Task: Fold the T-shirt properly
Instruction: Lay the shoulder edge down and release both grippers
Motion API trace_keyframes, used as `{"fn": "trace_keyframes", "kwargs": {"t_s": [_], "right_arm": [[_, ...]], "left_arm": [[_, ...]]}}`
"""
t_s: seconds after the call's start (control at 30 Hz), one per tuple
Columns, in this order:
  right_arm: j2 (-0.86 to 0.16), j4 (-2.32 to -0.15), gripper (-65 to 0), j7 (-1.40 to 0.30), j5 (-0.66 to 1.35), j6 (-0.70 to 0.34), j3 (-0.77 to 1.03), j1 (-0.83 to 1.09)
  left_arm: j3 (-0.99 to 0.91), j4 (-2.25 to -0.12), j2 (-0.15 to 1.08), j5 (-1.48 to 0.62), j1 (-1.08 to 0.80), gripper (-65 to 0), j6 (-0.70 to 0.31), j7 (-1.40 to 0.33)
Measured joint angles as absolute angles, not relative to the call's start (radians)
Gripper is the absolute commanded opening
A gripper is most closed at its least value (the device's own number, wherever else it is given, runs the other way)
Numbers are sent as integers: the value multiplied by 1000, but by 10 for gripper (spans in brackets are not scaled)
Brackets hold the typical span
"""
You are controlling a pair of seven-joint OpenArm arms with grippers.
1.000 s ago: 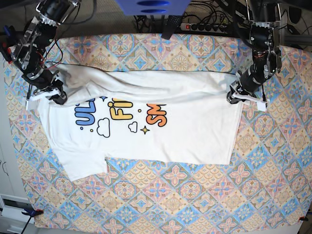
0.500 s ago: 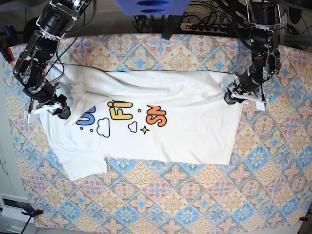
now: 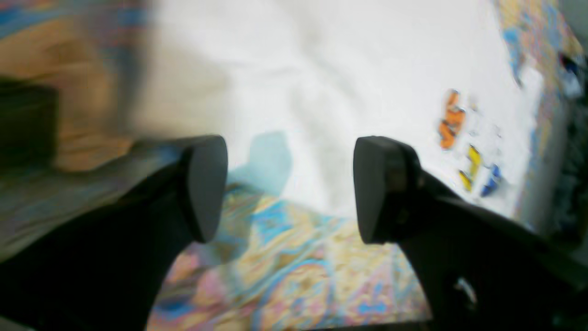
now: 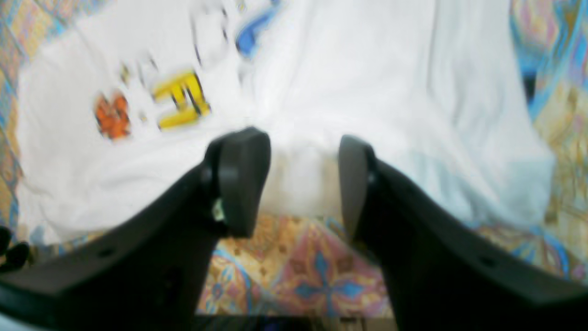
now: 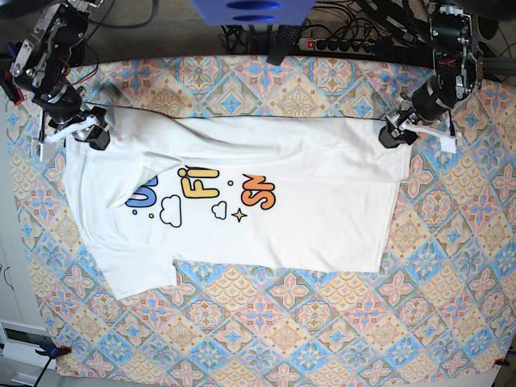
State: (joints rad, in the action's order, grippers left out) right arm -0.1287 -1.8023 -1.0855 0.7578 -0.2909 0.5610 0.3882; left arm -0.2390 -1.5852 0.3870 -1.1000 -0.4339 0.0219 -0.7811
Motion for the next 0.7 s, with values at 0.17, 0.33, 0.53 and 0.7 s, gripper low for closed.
{"fn": "trace_keyframes", "kwargs": {"t_s": [0.17,0.33,0.53,0.7], "right_arm": [[-128,-1802,-378,-1089,755,-287,561,432],[-125,-1802,-378,-1084,758,-288,561,424],[-122,-1798,-378,-1085,756,-288,561,427],[-113,-1797,-377,-1084,757,-288,586,421]], "left_arm": [[-233,-1581,379,-1113,-447,-225,14,-793],[-233,-1554,367,-1111,-429,-225,12,-785],[-194,-1414,361,-1130,-322,-226,-4,-773],[-156,-1384,345,-1123,-269,-250,0,-757]]}}
